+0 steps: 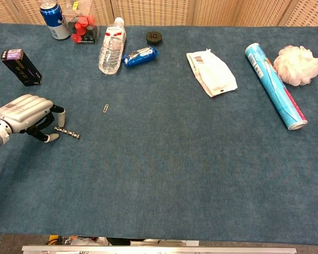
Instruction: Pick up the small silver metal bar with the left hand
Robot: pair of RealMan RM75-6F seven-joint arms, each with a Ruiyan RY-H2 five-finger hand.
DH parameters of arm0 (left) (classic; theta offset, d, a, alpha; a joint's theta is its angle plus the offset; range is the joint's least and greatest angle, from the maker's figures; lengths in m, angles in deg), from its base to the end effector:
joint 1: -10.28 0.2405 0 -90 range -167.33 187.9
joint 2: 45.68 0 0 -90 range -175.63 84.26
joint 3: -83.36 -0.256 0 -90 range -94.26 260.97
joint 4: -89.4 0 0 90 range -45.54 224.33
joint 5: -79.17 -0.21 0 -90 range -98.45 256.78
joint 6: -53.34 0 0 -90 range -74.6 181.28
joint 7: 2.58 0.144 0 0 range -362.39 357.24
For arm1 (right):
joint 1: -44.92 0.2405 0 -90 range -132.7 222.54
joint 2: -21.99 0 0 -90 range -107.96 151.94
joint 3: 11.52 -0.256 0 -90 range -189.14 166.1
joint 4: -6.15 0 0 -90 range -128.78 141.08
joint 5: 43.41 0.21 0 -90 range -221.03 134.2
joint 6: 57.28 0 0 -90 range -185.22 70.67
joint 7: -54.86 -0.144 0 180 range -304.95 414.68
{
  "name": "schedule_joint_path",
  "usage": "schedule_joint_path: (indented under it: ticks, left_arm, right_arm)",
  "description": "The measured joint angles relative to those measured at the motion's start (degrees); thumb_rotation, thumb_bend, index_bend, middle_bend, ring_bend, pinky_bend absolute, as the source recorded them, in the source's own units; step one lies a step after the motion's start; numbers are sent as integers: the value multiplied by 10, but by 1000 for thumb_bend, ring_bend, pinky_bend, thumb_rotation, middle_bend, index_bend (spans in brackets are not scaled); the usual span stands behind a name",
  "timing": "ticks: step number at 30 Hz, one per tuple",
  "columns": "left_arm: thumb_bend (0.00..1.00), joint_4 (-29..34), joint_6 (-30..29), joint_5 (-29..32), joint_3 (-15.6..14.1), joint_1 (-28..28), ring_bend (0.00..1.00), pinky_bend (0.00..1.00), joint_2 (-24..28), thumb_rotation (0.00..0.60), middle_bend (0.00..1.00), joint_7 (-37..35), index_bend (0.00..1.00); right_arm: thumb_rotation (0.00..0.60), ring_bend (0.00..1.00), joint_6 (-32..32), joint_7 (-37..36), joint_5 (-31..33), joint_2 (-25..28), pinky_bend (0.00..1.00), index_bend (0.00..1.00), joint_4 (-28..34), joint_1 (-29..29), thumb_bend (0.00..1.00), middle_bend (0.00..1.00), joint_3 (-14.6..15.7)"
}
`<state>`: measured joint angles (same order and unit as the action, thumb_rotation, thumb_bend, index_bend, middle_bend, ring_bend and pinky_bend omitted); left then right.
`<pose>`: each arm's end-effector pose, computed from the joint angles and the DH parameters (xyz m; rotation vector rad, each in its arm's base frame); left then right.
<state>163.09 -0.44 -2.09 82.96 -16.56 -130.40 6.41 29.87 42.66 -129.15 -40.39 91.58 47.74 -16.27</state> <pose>-0.2881 0.2723 -0.0046 -1.9516 -0.9472 -0.6186 -0.3374 -0.1776 0.1923 1.2913 -0.9129 0.9772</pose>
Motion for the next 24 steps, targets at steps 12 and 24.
schedule_joint_path:
  ticks: [12, 24]
  left_arm:
    - [339, 1, 6, 14, -2, -5, 825, 928, -2, 600, 856, 6, 515]
    - [349, -1, 7, 24, -2, -6, 826, 928, -7, 600, 858, 0, 559]
  right_arm:
    - [600, 379, 0, 4, 1, 0, 424, 490, 3, -1, 331, 422, -1]
    - [600, 379, -2, 5, 2, 0, 424, 490, 4, -1, 331, 422, -1]
